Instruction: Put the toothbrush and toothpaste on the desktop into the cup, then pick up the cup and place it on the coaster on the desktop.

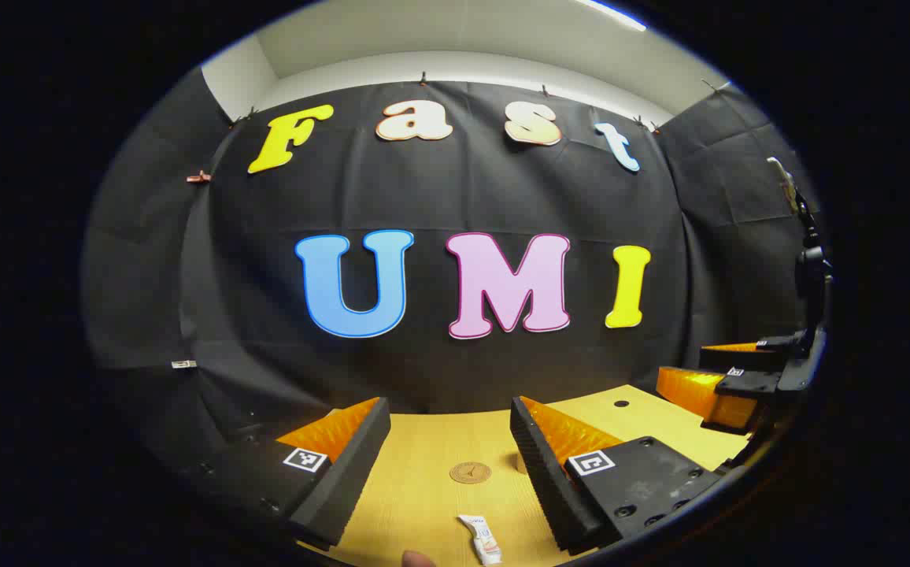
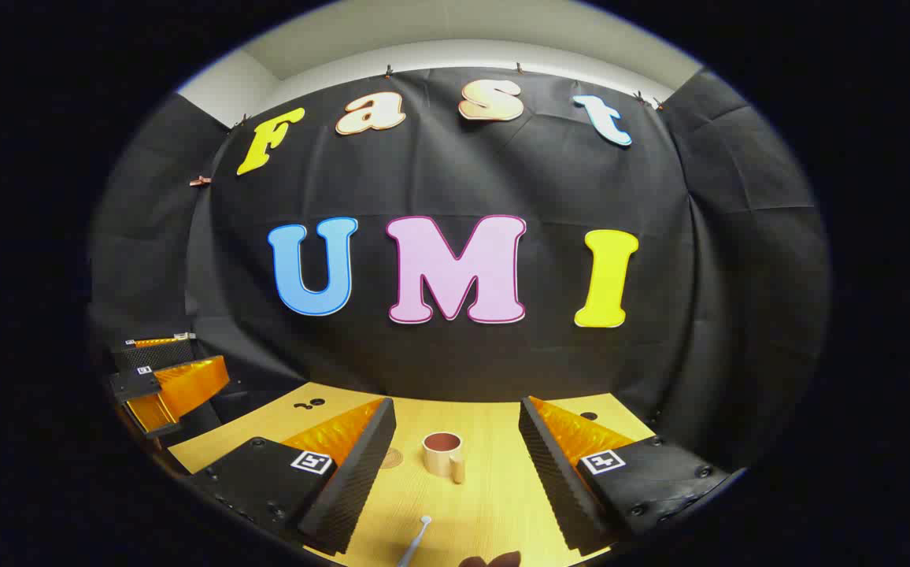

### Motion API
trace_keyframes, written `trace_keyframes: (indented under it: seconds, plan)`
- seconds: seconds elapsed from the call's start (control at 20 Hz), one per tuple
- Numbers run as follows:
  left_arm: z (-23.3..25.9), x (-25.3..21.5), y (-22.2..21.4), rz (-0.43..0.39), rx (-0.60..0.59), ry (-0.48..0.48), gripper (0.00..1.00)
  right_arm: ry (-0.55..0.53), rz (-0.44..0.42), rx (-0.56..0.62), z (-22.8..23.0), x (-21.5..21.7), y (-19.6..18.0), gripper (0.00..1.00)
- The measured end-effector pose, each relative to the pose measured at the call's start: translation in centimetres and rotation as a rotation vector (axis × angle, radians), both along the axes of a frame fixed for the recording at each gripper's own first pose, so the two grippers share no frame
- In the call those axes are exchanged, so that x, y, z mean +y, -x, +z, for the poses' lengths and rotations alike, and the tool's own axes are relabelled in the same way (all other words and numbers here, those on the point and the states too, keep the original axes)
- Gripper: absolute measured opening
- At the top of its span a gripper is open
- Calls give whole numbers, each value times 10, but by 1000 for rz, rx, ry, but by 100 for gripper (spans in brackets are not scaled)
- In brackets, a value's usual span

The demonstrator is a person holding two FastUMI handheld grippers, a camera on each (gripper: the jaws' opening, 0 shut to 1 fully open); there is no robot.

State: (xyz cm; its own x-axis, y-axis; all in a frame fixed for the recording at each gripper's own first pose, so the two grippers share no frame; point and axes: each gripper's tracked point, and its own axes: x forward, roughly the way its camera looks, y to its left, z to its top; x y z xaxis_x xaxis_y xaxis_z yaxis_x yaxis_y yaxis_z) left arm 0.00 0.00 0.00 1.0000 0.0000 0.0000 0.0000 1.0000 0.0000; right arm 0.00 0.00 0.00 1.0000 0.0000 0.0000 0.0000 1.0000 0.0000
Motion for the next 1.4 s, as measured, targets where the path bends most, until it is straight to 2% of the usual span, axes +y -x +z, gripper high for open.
trace_keyframes:
  seconds: [0.15, 0.35, 0.8, 1.1, 1.4]
  plan:
    - [-4, -9, -5, -34, 2, -16, 95, -10, 7, 8, -5, 4, 2, 97]
    - [-19, -8, -14, -33, 46, 19, 94, -7, 19, 13, -11, 8, -3, 97]
    - [-55, -9, -30, -25, 130, 6, 94, -3, 38, 57, -37, 14, -12, 97]
    - [-112, -25, -47, -48, 274, -30, 94, 10, 46, 102, -62, 10, -27, 97]
    - [-193, -40, -64, -28, 465, -37, 94, 5, 45, 164, -93, -6, -42, 97]
